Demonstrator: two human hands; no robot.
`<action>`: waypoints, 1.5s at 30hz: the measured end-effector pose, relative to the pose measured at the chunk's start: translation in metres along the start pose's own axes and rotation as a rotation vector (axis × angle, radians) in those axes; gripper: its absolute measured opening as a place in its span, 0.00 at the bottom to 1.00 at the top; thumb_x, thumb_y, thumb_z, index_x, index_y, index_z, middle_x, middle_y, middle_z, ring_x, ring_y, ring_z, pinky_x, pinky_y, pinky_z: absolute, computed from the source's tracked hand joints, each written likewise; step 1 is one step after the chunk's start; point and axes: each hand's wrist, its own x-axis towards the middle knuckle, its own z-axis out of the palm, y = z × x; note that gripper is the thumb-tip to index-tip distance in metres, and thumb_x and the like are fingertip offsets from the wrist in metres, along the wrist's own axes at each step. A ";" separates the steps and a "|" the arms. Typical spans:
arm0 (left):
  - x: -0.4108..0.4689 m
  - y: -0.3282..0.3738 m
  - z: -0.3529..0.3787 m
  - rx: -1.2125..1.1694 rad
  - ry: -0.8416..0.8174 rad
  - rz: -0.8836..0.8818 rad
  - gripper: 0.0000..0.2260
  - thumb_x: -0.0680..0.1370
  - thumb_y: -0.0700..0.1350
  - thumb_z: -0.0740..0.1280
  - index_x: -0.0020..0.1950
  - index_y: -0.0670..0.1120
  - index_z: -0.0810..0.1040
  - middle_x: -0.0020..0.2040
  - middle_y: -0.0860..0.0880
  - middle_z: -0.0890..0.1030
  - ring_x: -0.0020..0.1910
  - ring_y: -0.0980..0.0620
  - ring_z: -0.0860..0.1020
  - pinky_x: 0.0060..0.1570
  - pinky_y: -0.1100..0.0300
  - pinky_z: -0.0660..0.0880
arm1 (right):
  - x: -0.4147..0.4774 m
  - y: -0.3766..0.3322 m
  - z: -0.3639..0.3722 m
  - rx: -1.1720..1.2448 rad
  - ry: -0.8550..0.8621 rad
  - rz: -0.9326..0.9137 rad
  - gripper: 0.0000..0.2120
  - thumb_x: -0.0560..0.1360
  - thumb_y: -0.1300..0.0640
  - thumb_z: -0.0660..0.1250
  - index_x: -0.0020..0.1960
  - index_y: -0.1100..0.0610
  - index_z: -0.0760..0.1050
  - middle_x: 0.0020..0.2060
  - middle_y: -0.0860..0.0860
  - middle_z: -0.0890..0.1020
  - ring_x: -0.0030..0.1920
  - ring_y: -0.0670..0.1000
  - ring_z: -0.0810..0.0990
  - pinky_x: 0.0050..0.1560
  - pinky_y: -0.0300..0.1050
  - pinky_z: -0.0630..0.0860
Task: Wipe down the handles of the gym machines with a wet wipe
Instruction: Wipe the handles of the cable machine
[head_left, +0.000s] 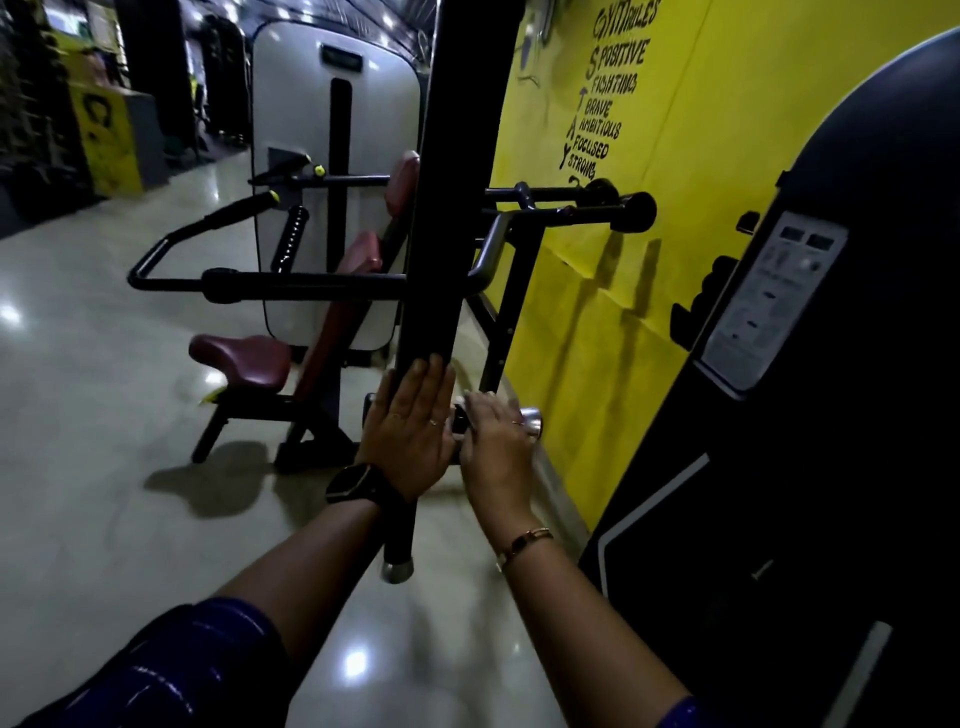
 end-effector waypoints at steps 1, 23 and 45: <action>-0.001 -0.001 0.000 0.003 0.000 0.001 0.36 0.77 0.49 0.56 0.80 0.41 0.43 0.80 0.44 0.41 0.79 0.47 0.42 0.76 0.47 0.45 | -0.002 -0.004 0.001 0.031 -0.031 -0.031 0.17 0.70 0.64 0.62 0.57 0.60 0.79 0.51 0.56 0.83 0.54 0.56 0.80 0.65 0.46 0.66; -0.002 -0.006 -0.006 0.023 -0.038 -0.006 0.34 0.78 0.49 0.54 0.80 0.42 0.43 0.80 0.44 0.41 0.79 0.47 0.42 0.76 0.47 0.45 | -0.006 0.013 -0.008 -0.227 -0.136 -0.219 0.29 0.64 0.69 0.75 0.64 0.63 0.75 0.61 0.58 0.79 0.65 0.57 0.76 0.68 0.52 0.68; 0.001 0.001 -0.003 0.023 -0.011 -0.004 0.35 0.76 0.48 0.56 0.80 0.41 0.45 0.80 0.43 0.42 0.79 0.46 0.43 0.76 0.47 0.46 | 0.005 0.028 -0.024 -0.333 -0.286 -0.009 0.31 0.65 0.60 0.73 0.67 0.56 0.70 0.60 0.53 0.76 0.66 0.56 0.71 0.74 0.54 0.49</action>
